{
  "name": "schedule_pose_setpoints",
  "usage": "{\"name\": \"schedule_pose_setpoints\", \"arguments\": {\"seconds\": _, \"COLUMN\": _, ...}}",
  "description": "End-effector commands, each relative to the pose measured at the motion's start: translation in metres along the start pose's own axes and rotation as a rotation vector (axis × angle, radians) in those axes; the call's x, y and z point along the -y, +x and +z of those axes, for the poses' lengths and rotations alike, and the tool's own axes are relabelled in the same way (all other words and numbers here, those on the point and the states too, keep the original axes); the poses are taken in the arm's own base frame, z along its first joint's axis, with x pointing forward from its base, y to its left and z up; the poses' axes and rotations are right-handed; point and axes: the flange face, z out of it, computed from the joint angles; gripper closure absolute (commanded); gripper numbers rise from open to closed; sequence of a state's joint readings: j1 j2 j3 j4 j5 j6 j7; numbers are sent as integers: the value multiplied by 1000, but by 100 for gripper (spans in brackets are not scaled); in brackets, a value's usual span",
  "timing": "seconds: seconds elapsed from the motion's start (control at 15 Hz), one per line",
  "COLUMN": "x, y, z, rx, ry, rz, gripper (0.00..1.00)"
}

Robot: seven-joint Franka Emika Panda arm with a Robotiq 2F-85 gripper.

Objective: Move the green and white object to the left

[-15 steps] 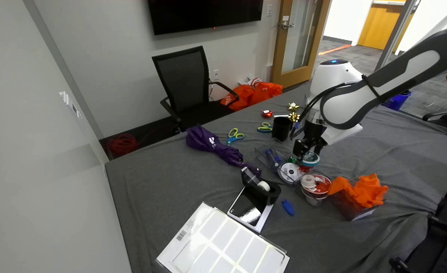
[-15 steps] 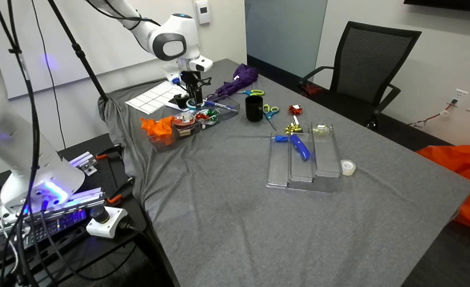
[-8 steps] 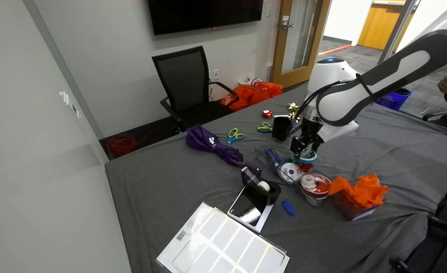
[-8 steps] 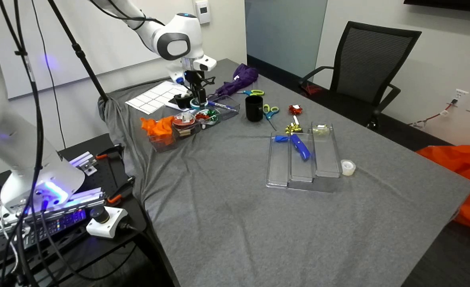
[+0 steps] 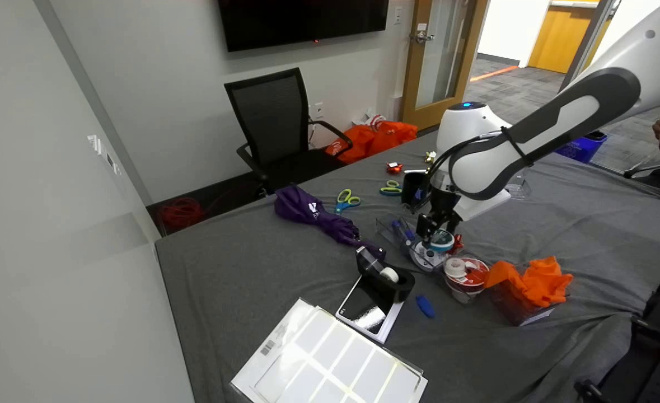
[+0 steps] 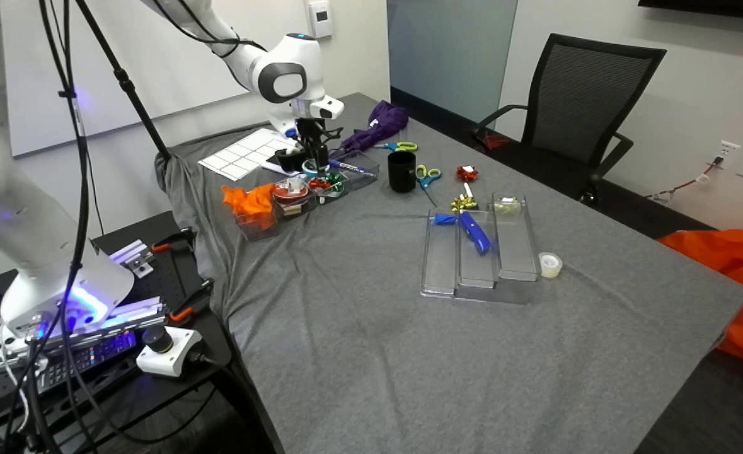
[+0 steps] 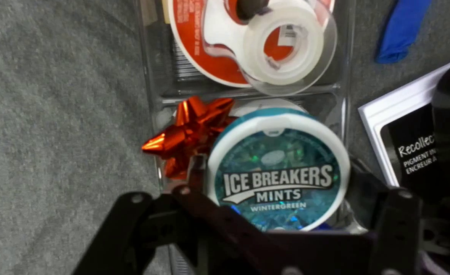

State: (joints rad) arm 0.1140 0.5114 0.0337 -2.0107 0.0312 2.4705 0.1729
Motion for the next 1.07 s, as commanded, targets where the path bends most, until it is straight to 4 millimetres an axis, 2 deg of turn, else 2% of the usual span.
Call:
{"name": "schedule_pose_setpoints", "arguments": {"seconds": 0.0, "x": 6, "y": 0, "z": 4, "rx": 22, "ry": 5, "rz": -49, "gripper": 2}}
{"name": "schedule_pose_setpoints", "arguments": {"seconds": 0.53, "x": -8, "y": -19, "z": -9, "rx": 40, "ry": -17, "rz": -73, "gripper": 0}}
{"name": "schedule_pose_setpoints", "arguments": {"seconds": 1.0, "x": -27, "y": -58, "z": -49, "rx": -16, "ry": -67, "rz": -112, "gripper": 0}}
